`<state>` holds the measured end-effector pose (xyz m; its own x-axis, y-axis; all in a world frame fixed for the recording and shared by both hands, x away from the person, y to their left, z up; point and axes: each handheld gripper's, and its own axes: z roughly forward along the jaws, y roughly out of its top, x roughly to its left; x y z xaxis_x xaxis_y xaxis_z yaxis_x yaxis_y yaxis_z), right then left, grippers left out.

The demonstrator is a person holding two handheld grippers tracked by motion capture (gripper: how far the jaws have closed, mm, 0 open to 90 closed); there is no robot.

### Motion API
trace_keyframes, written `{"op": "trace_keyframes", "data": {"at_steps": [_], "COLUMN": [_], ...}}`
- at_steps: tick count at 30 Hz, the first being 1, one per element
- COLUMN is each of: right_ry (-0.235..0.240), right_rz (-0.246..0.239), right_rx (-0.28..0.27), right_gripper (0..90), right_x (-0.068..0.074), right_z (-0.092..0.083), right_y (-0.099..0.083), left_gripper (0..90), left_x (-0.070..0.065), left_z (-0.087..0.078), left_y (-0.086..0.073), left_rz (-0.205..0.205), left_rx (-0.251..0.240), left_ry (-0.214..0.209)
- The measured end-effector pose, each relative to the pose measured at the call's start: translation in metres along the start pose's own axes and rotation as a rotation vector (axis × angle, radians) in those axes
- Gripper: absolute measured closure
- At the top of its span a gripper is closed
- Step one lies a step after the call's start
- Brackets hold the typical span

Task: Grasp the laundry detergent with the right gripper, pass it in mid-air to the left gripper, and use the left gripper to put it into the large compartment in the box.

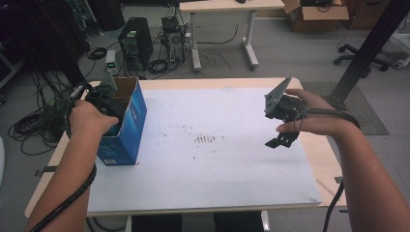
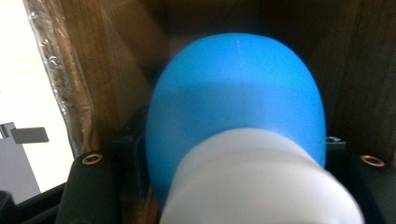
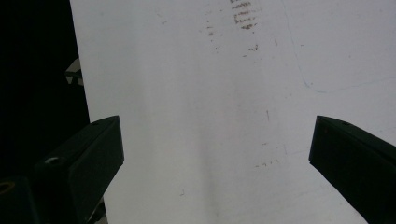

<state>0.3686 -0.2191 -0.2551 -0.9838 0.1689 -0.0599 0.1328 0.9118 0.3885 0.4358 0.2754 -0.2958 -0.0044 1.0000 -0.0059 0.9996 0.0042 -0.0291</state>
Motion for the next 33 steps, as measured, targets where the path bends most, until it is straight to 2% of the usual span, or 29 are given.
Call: {"op": "trace_keyframes", "data": {"at_steps": [3, 9, 16, 20, 28, 33], "right_ry": [0.000, 0.002, 0.000, 0.000, -0.001, 0.001], "right_rz": [0.001, -0.002, -0.003, 0.000, -0.002, -0.007], "right_rx": [0.000, -0.003, -0.008, -0.007, -0.015, -0.020], "right_gripper": [3.2, 3.4, 3.4, 3.3, 3.3, 3.3], "right_x": [0.000, 0.001, 0.001, 0.001, 0.002, 0.003], "right_z": [0.000, 0.000, -0.001, -0.001, -0.002, -0.002], "right_y": [0.000, 0.000, -0.001, -0.003, -0.003, -0.002], "left_gripper": [32.7, 32.3, 30.6, 29.3, 26.1, 25.2], "left_x": [-0.001, -0.004, -0.003, -0.004, -0.006, -0.008], "left_z": [-0.002, -0.010, -0.015, -0.022, -0.037, -0.042], "left_y": [0.000, -0.002, -0.003, -0.005, -0.011, -0.013], "left_rz": [-0.003, 0.000, -0.014, -0.016, -0.013, -0.010], "left_rx": [-0.004, -0.014, -0.021, -0.033, -0.068, -0.071], "left_ry": [-0.005, 0.013, 0.004, 0.016, 0.005, 0.002]}}
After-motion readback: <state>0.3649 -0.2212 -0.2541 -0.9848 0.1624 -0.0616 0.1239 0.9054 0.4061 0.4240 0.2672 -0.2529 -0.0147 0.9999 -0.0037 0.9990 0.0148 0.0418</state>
